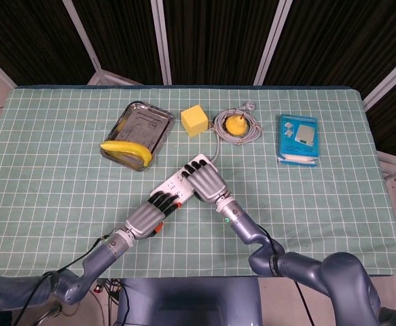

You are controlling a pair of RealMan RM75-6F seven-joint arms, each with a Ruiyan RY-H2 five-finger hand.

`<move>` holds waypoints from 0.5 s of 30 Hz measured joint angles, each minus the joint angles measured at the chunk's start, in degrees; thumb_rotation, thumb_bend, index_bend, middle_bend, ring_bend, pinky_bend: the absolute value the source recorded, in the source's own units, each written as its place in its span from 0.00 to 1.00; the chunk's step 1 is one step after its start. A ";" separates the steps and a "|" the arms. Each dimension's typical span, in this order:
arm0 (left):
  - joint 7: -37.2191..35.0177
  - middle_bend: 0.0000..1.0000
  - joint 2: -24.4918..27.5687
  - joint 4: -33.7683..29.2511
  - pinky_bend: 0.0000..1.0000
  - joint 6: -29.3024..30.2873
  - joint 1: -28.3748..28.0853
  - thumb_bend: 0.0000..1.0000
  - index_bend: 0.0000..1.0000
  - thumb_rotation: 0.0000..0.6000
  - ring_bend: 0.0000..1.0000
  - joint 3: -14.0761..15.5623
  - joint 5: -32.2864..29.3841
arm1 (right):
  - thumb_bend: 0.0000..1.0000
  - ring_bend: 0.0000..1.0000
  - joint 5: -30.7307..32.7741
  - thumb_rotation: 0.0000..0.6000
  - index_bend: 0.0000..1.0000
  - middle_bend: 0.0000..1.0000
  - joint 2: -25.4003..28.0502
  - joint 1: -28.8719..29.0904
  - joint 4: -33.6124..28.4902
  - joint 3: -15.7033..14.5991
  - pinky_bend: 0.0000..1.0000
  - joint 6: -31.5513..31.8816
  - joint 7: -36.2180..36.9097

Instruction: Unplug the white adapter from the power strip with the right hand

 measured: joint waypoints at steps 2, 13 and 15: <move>-0.01 0.05 -0.04 -0.02 0.12 -0.05 0.02 0.58 0.10 1.00 0.00 0.07 -0.06 | 1.00 0.25 0.37 1.00 0.64 0.28 0.23 -0.20 -0.56 0.20 0.29 0.23 -0.65; 0.01 0.04 -0.16 -0.05 0.12 0.50 0.20 0.58 0.10 1.00 0.00 -0.05 -0.29 | 1.00 0.25 1.48 1.00 0.64 0.28 2.11 -0.55 -3.82 1.44 0.29 1.87 -4.05; -0.12 0.04 0.00 -0.32 0.12 1.00 0.25 0.57 0.10 1.00 0.00 -0.39 -0.24 | 1.00 0.25 1.46 1.00 0.64 0.28 2.88 -0.56 -5.04 1.84 0.29 2.53 -4.80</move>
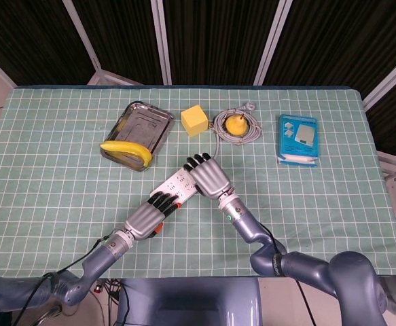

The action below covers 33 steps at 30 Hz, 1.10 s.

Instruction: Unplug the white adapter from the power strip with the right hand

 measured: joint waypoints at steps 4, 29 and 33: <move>-0.34 0.04 0.48 -0.93 0.12 1.90 0.09 0.49 0.10 1.00 0.00 -1.24 0.43 | 1.00 0.25 0.01 1.00 0.64 0.28 1.98 -0.32 -3.01 0.64 0.29 1.57 -1.93; -6.54 0.04 17.12 -20.63 0.12 25.27 10.21 0.31 0.08 1.00 0.00 -7.33 8.32 | 0.46 0.02 20.99 1.00 0.09 0.03 15.58 -12.52 -27.71 -3.97 0.06 8.11 -22.91; -8.22 0.04 19.77 -22.40 0.12 27.44 13.20 0.23 0.08 1.00 0.00 -5.65 8.49 | 0.36 0.00 24.19 1.00 0.00 0.00 16.07 -13.37 -30.72 -4.65 0.05 10.73 -26.52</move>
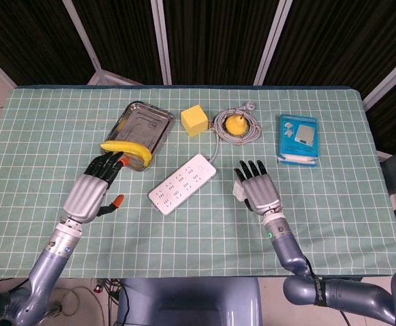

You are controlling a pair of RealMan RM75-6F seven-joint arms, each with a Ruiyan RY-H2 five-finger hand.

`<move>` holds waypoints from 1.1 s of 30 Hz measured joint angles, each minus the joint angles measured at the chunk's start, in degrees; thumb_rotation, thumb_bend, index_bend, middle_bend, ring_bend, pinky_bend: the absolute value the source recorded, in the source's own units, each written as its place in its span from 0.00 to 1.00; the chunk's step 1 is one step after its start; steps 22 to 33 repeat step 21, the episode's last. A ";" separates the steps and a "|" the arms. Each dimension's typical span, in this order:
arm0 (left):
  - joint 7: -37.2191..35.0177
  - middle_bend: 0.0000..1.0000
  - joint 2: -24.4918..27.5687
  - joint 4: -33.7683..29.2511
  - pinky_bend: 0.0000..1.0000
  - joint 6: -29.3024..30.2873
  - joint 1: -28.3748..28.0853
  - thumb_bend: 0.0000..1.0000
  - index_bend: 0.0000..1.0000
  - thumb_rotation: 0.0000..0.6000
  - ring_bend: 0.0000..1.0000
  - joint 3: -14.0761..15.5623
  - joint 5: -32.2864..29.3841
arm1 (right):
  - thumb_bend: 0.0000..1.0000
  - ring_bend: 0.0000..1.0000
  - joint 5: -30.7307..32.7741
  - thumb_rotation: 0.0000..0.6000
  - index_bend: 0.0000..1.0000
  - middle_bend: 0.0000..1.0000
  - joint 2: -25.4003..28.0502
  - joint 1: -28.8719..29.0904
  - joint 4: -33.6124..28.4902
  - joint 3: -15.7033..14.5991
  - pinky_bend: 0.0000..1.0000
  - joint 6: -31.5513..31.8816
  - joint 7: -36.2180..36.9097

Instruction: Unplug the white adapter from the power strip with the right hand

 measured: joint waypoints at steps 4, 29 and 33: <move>-1.72 0.03 2.36 -1.23 0.12 2.30 2.75 0.20 0.08 1.00 0.00 1.67 0.77 | 0.35 0.00 0.45 1.00 0.00 0.00 1.29 -1.23 -4.16 -0.52 0.02 2.75 -0.77; -7.16 0.00 10.43 1.94 0.04 16.02 17.32 0.05 0.00 1.00 0.00 11.81 9.26 | 0.18 0.00 -28.22 1.00 0.00 0.00 12.52 -19.30 -9.03 -14.90 0.00 22.90 22.94; -7.16 0.00 10.43 1.94 0.04 16.02 17.32 0.05 0.00 1.00 0.00 11.81 9.26 | 0.18 0.00 -28.22 1.00 0.00 0.00 12.52 -19.30 -9.03 -14.90 0.00 22.90 22.94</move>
